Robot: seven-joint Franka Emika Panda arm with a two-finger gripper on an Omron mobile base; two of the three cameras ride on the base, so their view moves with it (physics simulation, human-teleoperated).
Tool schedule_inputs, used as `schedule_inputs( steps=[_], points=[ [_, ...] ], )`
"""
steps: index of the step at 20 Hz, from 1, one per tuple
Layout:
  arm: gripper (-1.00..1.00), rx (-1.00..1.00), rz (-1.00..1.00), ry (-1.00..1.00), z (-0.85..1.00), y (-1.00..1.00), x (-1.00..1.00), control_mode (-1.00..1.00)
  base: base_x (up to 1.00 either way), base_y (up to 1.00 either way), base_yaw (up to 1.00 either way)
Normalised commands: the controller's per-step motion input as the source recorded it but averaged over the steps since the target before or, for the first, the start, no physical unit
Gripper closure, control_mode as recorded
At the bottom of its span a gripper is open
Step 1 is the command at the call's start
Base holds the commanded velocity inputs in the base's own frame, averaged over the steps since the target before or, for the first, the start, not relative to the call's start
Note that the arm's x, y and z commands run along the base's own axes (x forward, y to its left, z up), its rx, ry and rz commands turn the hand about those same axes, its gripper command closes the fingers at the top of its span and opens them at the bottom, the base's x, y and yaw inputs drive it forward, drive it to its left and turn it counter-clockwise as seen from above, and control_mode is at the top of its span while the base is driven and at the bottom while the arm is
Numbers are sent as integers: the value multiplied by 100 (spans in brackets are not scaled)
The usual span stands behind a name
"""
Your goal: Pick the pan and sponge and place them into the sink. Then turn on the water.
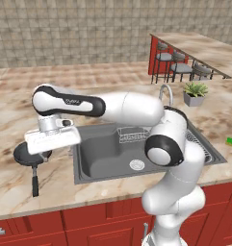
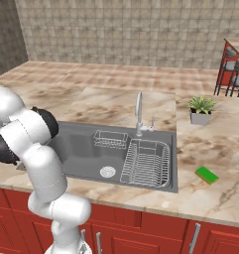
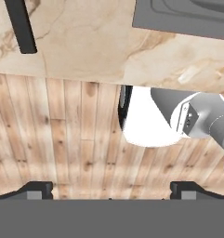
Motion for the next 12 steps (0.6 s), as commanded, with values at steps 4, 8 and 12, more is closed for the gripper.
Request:
schedule_inputs(
  steps=[4, 8, 12],
  points=[
    [-100, -12, 3, 0, 0, 12, 2, -100, 0, 0, 0],
    [-100, -8, 0, -1, -5, 17, 0, -100, 0, 0, 0],
    [-100, -2, -1, -1, -11, 9, 1, -100, 0, 0, 0]
  ],
)
